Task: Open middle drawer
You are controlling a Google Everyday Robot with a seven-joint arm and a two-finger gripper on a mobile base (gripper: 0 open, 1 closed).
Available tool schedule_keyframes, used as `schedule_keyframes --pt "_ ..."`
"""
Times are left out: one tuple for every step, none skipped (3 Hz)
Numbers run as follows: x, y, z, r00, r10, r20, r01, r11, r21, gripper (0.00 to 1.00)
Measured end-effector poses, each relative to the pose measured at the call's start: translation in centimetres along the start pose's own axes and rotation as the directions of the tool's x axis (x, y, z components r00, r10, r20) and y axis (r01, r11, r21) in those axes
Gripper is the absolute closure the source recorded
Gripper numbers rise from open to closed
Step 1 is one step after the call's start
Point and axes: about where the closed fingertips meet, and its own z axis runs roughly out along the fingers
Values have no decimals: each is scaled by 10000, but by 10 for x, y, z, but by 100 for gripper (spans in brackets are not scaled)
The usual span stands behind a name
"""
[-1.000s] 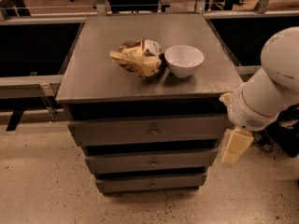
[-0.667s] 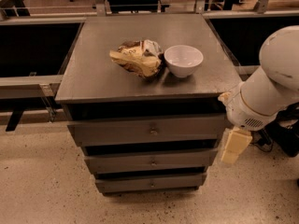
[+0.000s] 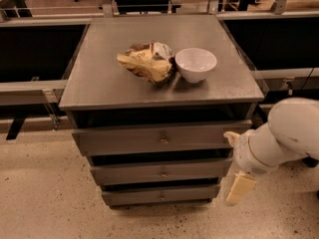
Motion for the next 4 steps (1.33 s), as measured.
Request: schedule_keyframes --pt "0 -12 3 9984 -526 193 511 9960 727 0" --pt "3 -11 17 9981 -610 68 608 9979 199 0" --pt "20 15 65 9974 -682 251 696 9960 -562 0" --pt "32 29 123 9903 -812 1125 831 9965 -123 0"
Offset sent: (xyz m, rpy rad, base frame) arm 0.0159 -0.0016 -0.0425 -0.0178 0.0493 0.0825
